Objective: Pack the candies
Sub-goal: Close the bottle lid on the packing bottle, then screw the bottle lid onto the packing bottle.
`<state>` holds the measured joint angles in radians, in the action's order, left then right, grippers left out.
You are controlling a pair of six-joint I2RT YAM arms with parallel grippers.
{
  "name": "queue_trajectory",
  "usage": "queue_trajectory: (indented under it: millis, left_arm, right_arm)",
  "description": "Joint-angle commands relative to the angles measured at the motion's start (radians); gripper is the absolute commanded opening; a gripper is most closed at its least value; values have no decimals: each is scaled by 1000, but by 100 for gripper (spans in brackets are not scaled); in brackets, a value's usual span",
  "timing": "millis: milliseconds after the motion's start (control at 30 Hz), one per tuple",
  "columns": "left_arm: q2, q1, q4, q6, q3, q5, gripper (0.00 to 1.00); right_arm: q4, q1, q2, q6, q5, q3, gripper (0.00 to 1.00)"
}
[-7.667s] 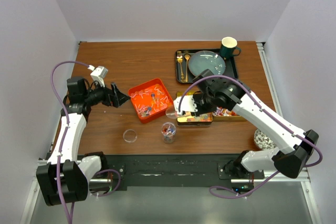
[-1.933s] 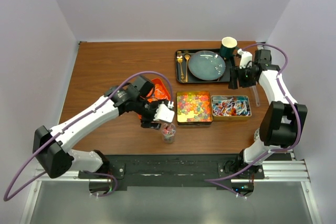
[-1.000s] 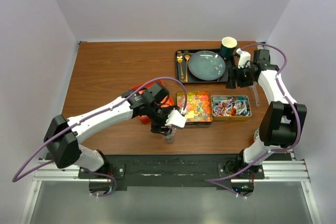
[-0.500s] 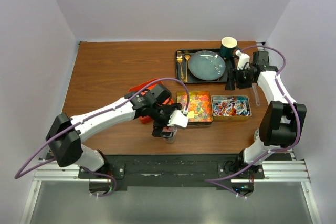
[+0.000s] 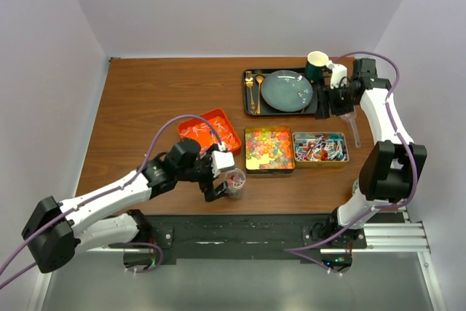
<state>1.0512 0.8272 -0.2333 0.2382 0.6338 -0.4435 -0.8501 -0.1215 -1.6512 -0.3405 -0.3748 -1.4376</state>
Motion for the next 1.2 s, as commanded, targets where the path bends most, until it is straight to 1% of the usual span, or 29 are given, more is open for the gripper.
queue_trajectory:
  millis: [0,33,67,100,133,200,233,267,367,400,433,467,500,533,600,633,700,733,800,833,933,1100,1167]
  left_arm:
    - [-54,-2,357,-247,-169,133,100]
    - [-59,0,432,-291,-219,178,100]
    - [-60,4,481,-293,-242,189,100]
    - [-62,13,541,-307,-311,219,100]
    - [-59,30,662,-309,-344,224,100]
    - [-42,44,786,-280,-435,230,100]
    - [-25,62,915,-264,-466,233,100]
    - [-16,69,951,-243,-482,238,100]
    - [38,76,1040,-182,-502,230,100]
    - [52,78,1063,-142,-511,215,100]
    - [91,78,1119,-128,-516,212,100]
    - [117,76,1153,-103,-520,203,100]
    - [148,75,1193,-94,-526,180,100]
    - [221,75,1283,-85,-529,172,100]
    - [306,76,1383,-60,-531,154,100]
    - [385,75,1475,-57,-530,146,100]
    - [443,75,1538,-47,-520,111,100]
    - [499,78,1609,-45,-522,94,100]
    - [559,78,1676,-53,-523,74,100]
    - [614,78,1737,-54,-522,72,100]
    - [690,78,1822,-46,-511,89,100]
    - [727,78,1849,-53,-500,115,97]
    - [719,78,1847,-53,-505,123,100]
  right_arm:
    - [-118,40,-31,-81,63,-95,67]
    - [-139,55,-41,-92,69,-104,67]
    - [-148,63,-41,-104,60,-113,67]
    - [-158,69,-42,-130,47,-130,67]
    - [-173,81,-42,-144,28,-138,67]
    - [-184,100,-36,-182,-25,-155,67]
    - [-197,114,-30,-198,-48,-158,67]
    - [-204,143,-25,-212,-87,-162,67]
    - [-233,230,-7,-278,-127,-153,68]
    - [-239,261,2,-326,-137,-141,68]
    - [-239,322,13,-350,-144,-124,67]
    - [-234,348,39,-371,-154,-86,68]
    - [-228,368,51,-412,-203,-67,68]
    - [-221,403,62,-432,-223,-49,67]
    - [-216,443,83,-489,-234,-14,68]
    - [-227,486,83,-509,-227,-9,68]
    - [-263,525,74,-589,-219,-26,68]
    - [-309,558,71,-618,-214,-33,68]
    - [-339,594,65,-681,-207,-46,68]
    - [-358,627,65,-699,-202,-44,68]
    - [-345,692,62,-732,-199,-18,68]
    - [-290,786,50,-741,-216,14,68]
    - [-254,832,51,-749,-213,26,68]
